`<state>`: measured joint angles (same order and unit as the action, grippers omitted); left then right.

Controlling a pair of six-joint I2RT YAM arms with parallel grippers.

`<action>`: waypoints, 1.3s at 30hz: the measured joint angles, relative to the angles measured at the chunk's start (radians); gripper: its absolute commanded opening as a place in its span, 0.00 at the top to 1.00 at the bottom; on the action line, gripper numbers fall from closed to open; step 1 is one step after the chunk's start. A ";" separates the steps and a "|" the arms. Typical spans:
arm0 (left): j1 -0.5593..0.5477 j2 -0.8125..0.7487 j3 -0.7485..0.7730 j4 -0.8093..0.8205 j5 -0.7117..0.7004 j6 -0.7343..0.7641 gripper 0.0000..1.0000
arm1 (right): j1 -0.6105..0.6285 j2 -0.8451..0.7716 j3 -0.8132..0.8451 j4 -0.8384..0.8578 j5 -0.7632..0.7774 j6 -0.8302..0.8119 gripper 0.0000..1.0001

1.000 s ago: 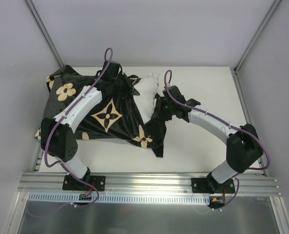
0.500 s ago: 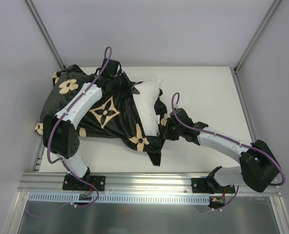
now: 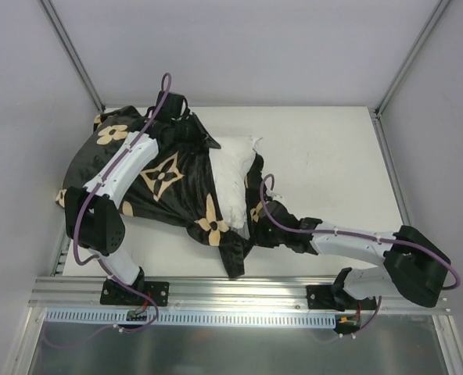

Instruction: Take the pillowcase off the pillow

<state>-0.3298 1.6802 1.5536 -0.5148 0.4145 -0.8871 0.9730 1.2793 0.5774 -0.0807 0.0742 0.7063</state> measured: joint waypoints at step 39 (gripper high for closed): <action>-0.180 -0.102 0.018 0.024 -0.045 0.031 1.00 | -0.390 -0.223 0.296 -0.184 -0.418 -0.305 0.04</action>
<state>-0.5095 1.5780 1.5719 -0.4904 0.3691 -0.8562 0.5827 1.0561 0.8730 -0.2649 -0.3439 0.4011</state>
